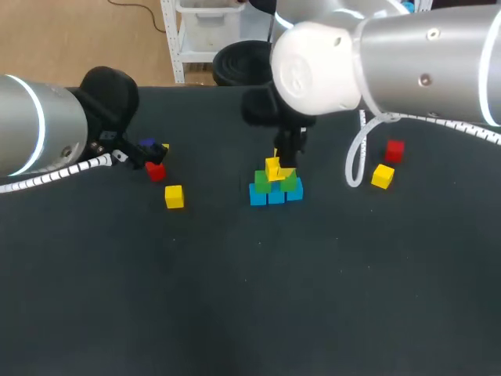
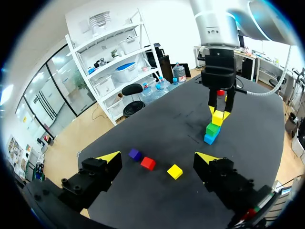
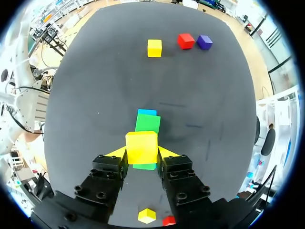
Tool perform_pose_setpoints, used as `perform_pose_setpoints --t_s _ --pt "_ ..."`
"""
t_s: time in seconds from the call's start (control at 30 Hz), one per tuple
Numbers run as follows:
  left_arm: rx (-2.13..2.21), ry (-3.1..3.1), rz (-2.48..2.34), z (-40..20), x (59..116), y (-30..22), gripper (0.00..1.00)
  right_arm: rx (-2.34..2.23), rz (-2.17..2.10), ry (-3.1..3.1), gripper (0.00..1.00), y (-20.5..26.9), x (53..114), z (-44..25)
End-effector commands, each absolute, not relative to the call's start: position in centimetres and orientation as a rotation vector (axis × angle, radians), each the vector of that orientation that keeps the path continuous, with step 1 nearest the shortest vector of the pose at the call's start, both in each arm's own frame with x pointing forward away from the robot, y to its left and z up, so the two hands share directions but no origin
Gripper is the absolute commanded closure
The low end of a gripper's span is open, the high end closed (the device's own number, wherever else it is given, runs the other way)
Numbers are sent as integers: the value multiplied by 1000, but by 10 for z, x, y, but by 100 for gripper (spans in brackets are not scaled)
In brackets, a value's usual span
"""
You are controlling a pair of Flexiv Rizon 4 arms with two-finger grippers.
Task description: Place the blue cubes, place green cubes on the blue cubes, place the yellow cubes on the green cubes, then place the red cubes on the yellow cubes, and place purple cube on the red cubes.
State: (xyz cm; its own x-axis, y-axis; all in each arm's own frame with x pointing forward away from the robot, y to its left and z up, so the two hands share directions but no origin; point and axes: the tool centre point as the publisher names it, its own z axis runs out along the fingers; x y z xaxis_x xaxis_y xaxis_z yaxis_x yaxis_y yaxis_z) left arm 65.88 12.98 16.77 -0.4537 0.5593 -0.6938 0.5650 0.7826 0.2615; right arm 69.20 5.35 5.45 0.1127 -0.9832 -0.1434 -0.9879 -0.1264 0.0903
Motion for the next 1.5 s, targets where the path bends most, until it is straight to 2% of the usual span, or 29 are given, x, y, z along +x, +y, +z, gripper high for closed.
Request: perform_pose_setpoints --t_s 0.03,1.5 --pt "828 2148 -7 167 659 129 0 -2323 252 2064 100 54 693 53" --pt "828 2148 -7 167 659 129 0 -2310 258 2056 100 57 700 55"
